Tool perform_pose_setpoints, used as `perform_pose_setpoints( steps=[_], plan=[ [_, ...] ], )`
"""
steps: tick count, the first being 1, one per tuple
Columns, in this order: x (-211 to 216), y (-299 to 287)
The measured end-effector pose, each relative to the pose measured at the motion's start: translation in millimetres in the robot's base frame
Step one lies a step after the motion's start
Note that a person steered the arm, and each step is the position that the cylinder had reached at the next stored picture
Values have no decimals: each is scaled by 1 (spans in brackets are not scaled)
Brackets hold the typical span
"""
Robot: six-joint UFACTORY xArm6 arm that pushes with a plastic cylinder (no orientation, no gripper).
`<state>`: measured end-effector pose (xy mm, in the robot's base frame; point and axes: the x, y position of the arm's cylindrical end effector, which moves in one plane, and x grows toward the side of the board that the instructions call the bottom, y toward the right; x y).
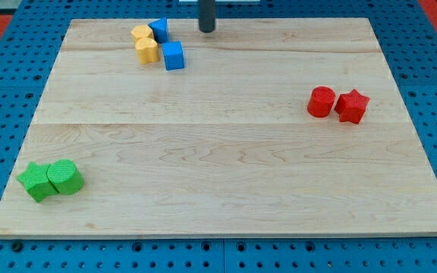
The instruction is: Move the blue triangle left to the yellow hexagon
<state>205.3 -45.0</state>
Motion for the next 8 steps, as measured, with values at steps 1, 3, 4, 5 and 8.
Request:
perform_pose_setpoints(
  steps=[1,3,4,5,8],
  plan=[
    [-1,-63],
    [-1,-177],
    [11,-178],
    [27,-163],
    [27,-135]
  ],
)
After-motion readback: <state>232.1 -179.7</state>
